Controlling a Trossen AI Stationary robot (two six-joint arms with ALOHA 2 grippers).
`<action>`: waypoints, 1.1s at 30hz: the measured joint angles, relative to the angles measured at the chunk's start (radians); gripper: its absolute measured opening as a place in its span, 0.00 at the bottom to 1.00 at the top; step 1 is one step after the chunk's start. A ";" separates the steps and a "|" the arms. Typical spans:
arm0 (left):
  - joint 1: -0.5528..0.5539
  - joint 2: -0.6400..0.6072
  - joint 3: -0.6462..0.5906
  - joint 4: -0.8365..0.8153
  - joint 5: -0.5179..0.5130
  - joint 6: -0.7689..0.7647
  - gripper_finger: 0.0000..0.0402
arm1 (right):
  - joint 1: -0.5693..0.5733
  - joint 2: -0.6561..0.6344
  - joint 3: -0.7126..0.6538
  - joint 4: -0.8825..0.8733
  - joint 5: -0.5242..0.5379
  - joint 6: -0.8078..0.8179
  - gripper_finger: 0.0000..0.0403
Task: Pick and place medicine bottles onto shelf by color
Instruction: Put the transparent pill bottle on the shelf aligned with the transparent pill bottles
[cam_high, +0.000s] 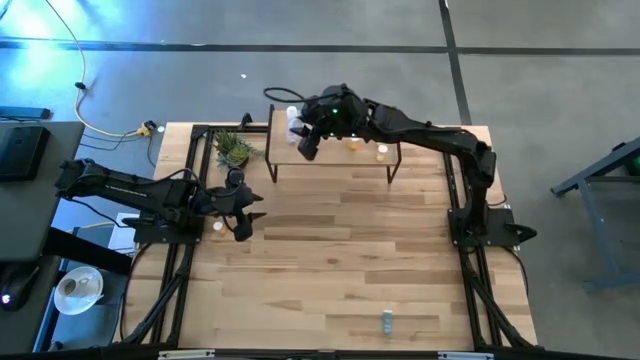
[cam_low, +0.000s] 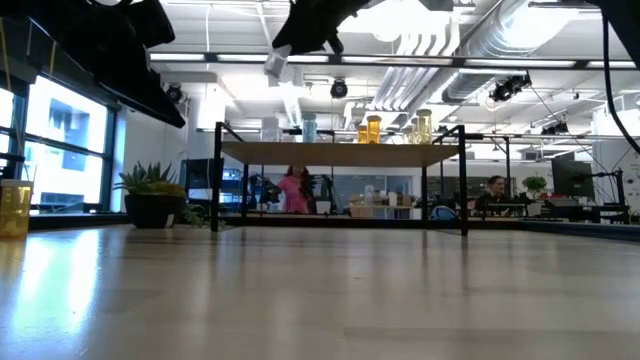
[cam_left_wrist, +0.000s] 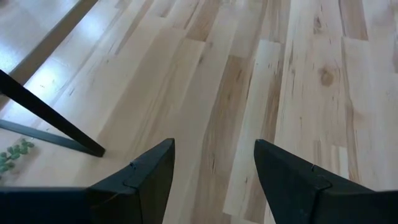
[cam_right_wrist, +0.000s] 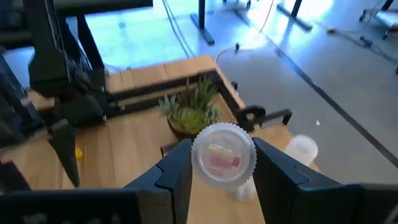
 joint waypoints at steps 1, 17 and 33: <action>0.000 0.000 0.000 0.000 0.000 -0.001 0.53 | 0.000 0.006 0.012 -0.024 0.000 0.000 0.31; 0.000 0.000 0.000 0.000 0.000 -0.003 0.53 | -0.001 0.153 0.172 -0.198 -0.003 -0.030 0.31; 0.000 0.000 0.000 0.000 0.000 -0.003 0.53 | 0.009 0.240 0.172 -0.215 -0.065 -0.052 0.31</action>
